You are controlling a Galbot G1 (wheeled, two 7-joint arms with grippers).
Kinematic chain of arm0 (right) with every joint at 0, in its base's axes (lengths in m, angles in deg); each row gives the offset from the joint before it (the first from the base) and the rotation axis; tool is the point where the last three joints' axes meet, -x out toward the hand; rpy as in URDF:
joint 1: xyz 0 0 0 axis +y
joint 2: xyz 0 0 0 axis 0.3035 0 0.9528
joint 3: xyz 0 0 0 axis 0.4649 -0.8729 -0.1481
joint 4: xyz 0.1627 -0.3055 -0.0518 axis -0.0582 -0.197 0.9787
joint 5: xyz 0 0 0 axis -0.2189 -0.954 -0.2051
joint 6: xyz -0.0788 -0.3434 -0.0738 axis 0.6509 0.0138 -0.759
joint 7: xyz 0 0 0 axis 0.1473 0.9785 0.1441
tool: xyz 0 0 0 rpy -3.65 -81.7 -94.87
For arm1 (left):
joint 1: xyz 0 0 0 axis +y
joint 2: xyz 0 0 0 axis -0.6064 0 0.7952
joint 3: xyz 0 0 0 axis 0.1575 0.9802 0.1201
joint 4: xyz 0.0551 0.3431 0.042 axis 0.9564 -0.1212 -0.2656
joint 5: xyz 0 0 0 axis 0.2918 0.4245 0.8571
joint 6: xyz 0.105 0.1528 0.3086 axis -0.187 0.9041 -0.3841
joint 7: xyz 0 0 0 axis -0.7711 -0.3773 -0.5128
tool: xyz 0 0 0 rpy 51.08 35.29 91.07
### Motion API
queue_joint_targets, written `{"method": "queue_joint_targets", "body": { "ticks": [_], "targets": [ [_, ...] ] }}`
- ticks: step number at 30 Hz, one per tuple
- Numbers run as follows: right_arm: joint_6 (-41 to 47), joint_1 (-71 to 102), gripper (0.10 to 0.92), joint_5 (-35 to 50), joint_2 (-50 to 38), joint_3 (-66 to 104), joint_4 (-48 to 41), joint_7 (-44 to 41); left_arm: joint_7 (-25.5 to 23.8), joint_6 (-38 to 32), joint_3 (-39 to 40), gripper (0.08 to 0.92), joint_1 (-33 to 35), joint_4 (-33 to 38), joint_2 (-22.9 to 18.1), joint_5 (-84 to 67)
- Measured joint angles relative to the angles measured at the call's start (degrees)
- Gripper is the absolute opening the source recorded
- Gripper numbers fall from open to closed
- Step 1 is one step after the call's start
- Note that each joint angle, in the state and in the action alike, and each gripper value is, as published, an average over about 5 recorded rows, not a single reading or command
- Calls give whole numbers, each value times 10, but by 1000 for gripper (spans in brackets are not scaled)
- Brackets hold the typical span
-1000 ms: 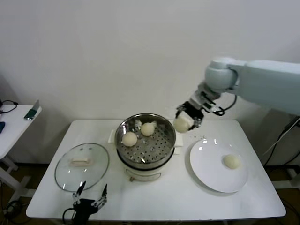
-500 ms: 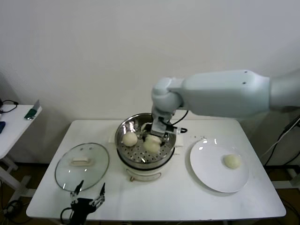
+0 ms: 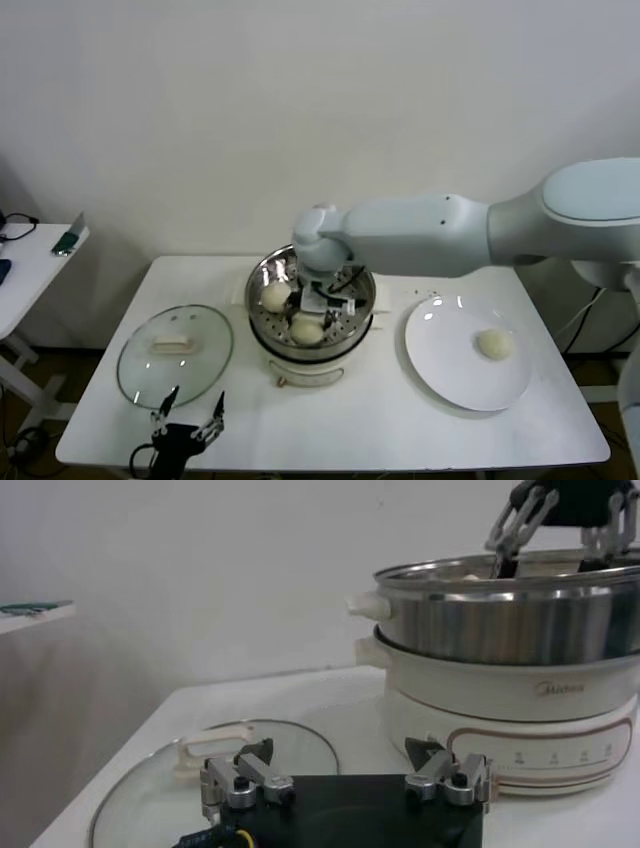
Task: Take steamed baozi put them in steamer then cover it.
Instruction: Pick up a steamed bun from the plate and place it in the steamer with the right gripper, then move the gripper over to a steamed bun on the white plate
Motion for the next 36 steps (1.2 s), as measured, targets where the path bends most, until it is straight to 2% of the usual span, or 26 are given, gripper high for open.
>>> {"method": "queue_joint_targets", "body": {
  "ticks": [7,16,26,36],
  "targets": [
    [-10,-4,809,9,-1,5,-6,-8,0,0,0,823,1,1,0,1],
    [-16,-65,823,79,-41,-4,-35,-39,-1,0,0,823,6,6,1,3],
    [64,-120,823,194,-193,-76,-68,-65,-2,1,-1,823,5,12,6,2],
    [185,-60,823,220,-354,-80,-72,-50,-7,5,-4,823,10,21,4,3]
  ]
}}
